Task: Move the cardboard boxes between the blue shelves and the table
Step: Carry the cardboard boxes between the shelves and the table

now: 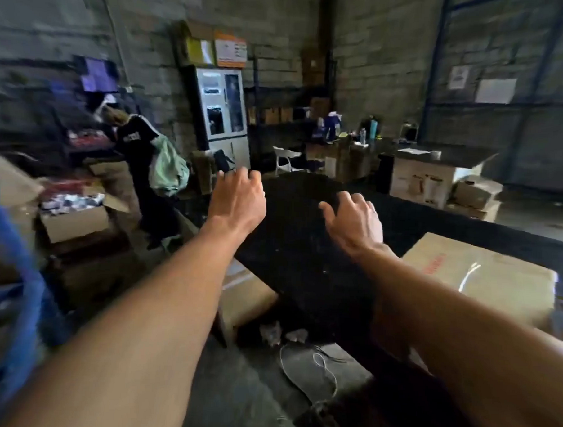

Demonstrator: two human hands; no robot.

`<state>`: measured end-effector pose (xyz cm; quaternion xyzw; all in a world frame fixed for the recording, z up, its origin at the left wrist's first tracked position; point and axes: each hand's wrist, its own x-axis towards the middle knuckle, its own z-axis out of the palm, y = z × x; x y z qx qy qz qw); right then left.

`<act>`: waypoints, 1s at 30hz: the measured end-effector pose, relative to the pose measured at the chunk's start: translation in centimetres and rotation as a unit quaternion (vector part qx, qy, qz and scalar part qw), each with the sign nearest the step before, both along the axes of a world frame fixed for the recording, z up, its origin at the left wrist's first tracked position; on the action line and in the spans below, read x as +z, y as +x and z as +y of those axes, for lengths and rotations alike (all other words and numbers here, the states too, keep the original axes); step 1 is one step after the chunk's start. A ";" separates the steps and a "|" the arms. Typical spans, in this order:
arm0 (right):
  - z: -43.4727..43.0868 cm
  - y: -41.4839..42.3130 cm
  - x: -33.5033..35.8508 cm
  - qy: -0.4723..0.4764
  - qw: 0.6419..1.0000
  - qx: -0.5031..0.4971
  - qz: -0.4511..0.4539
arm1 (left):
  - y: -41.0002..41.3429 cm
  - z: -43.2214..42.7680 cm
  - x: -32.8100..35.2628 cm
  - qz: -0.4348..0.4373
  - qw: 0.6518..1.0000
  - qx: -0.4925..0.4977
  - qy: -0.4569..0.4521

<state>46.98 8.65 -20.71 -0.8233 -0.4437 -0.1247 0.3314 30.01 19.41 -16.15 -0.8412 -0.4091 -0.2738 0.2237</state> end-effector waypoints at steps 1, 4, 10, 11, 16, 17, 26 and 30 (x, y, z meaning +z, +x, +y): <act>1.5 -1.2 1.2 0.008 0.999 0.031 -0.004 | -1.8 0.2 1.2 -0.004 1.000 0.027 0.010; 5.1 -5.3 4.5 0.036 0.990 0.135 -0.023 | -7.2 -0.2 4.3 -0.024 0.993 0.114 0.022; 8.0 -13.9 9.3 0.055 0.943 0.322 -0.069 | -16.1 -5.3 8.2 0.004 0.948 0.317 0.027; 7.8 -15.6 9.7 0.056 0.933 0.349 -0.072 | -17.4 -6.9 8.5 0.015 0.939 0.344 0.026; 5.2 -23.9 11.2 0.044 0.874 0.475 -0.090 | -24.4 -15.5 9.5 0.037 0.875 0.483 0.021; 4.4 -25.9 11.4 0.043 0.859 0.502 -0.086 | -25.9 -17.4 9.7 0.055 0.858 0.510 0.017; -4.6 -42.6 11.0 0.077 0.717 0.681 -0.126 | -37.3 -33.3 9.4 0.030 0.720 0.692 -0.032; -7.9 -49.1 11.8 0.104 0.659 0.727 -0.160 | -42.5 -38.1 10.2 0.002 0.678 0.734 -0.042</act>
